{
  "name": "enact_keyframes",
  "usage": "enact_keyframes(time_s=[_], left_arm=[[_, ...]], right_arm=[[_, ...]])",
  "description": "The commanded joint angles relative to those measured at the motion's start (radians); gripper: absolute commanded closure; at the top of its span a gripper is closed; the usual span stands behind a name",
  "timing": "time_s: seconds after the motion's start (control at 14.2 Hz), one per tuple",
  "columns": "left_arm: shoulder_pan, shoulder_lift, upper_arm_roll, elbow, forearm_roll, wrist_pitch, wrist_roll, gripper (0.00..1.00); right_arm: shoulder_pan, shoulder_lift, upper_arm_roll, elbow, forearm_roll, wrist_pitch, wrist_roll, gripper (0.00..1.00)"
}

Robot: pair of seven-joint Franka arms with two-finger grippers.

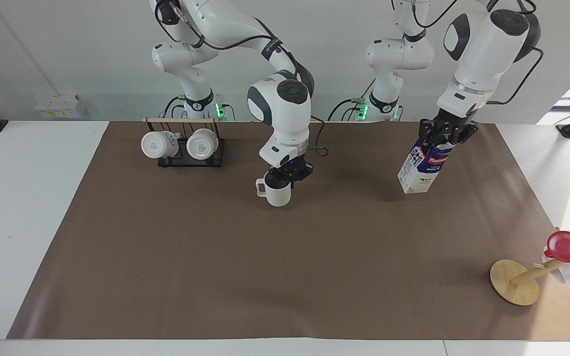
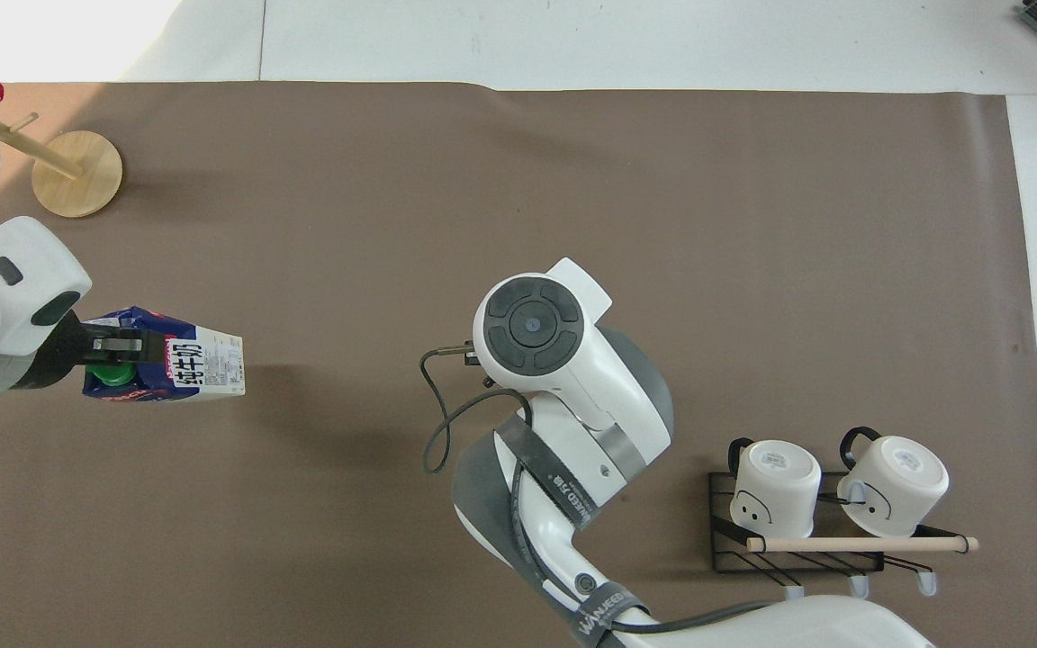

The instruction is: Place cup and milk on table

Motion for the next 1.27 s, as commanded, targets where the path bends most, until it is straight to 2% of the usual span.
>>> enact_keyframes(time_s=[0.0,0.49,0.56,0.63,0.71,0.78,0.99,1.2], left_arm=[[-0.059,0.009,0.009,0.028,0.012,-0.033,-0.080,0.48],[-0.093,0.011,-0.004,0.040,0.011,-0.030,-0.157,0.48],[-0.093,0.011,-0.004,0.039,0.011,-0.030,-0.167,0.48],[-0.102,0.011,-0.004,0.039,0.009,-0.030,-0.169,0.48],[-0.107,0.011,-0.004,0.039,0.009,-0.029,-0.172,0.48],[-0.107,0.011,-0.004,0.039,0.008,-0.027,-0.181,0.48],[-0.108,0.011,-0.004,0.039,0.005,-0.020,-0.186,0.48],[-0.137,0.011,-0.007,0.037,0.002,-0.015,-0.229,0.48]], right_arm=[[0.040,0.032,-0.001,0.030,-0.034,0.011,0.077,1.00],[0.085,0.052,0.001,0.029,-0.026,0.068,0.162,1.00],[0.083,0.052,0.001,0.024,-0.018,0.071,0.165,0.94],[0.085,0.052,0.001,0.024,-0.011,0.065,0.165,0.93],[0.085,0.052,0.001,0.023,-0.011,0.060,0.166,0.79],[0.085,0.052,0.001,0.020,-0.011,0.061,0.173,0.71],[0.083,0.052,0.001,0.026,-0.014,0.058,0.180,0.24],[0.071,0.037,-0.001,0.030,-0.008,0.068,0.203,0.05]])
